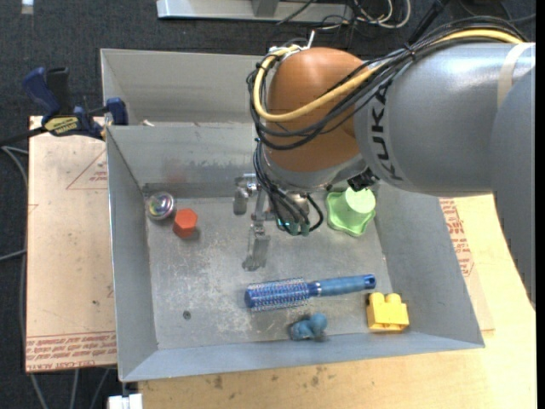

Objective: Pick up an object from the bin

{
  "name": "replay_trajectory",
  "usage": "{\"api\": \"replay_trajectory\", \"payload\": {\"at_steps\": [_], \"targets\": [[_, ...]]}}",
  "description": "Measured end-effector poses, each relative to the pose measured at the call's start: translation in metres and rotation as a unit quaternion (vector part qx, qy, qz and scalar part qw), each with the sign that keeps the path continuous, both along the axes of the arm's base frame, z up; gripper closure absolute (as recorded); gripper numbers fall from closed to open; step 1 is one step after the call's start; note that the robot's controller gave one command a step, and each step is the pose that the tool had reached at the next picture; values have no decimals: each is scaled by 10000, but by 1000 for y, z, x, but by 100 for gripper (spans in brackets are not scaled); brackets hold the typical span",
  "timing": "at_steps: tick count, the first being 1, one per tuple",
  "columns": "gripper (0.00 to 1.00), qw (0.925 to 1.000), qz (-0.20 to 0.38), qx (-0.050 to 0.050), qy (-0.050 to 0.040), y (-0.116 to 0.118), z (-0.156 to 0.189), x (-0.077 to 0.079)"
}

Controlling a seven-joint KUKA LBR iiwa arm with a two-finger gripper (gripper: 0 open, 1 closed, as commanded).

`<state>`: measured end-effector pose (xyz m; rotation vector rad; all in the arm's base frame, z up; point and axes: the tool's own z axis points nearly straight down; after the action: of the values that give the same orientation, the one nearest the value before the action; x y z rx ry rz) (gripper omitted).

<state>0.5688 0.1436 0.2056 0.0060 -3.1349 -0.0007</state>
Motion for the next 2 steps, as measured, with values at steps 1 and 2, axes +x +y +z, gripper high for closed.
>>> {"api": "replay_trajectory", "payload": {"at_steps": [1,2], "targets": [[0,9999,-153,-12,14,-35,-60,-46],[0,10000,-34,-10,7,-69,-140,-59]]}}
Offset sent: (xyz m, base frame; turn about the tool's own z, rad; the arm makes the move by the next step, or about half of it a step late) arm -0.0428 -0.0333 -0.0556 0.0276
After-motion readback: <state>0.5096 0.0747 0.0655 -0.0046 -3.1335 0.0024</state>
